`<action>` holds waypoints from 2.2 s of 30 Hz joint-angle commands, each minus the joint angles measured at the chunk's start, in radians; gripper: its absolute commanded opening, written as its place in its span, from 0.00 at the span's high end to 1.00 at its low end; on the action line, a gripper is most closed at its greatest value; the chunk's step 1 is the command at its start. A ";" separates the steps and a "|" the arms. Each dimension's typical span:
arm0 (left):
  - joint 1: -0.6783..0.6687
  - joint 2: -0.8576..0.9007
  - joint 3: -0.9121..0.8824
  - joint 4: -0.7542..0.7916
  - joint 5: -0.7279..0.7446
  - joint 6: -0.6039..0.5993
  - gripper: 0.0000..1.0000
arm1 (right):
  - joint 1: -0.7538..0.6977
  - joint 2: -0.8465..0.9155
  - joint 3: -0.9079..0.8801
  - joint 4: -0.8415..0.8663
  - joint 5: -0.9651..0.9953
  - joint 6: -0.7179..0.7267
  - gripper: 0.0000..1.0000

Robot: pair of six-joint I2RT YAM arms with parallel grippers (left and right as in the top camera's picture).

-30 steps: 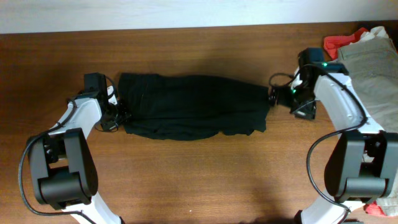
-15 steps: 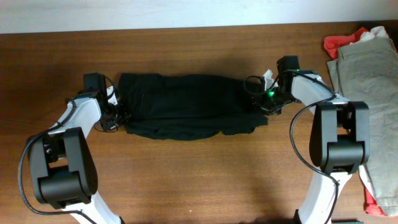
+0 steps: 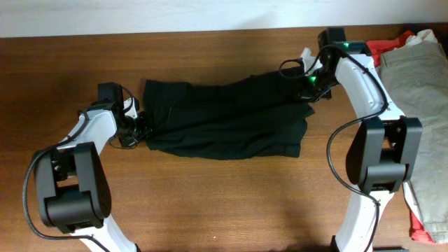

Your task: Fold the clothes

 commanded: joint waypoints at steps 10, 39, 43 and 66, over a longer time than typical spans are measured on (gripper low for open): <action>0.003 0.053 -0.029 -0.018 -0.048 0.016 0.99 | 0.314 -0.006 0.137 -0.126 0.177 0.066 0.96; 0.003 0.055 -0.029 -0.007 -0.019 0.016 0.99 | 0.703 0.133 0.306 0.324 0.082 0.417 0.96; 0.003 0.055 -0.029 -0.007 -0.019 0.016 0.99 | 0.729 0.152 0.306 0.385 0.052 0.424 0.94; 0.167 0.055 0.032 0.056 0.024 -0.065 0.01 | 0.519 0.161 0.057 0.345 0.064 0.318 0.62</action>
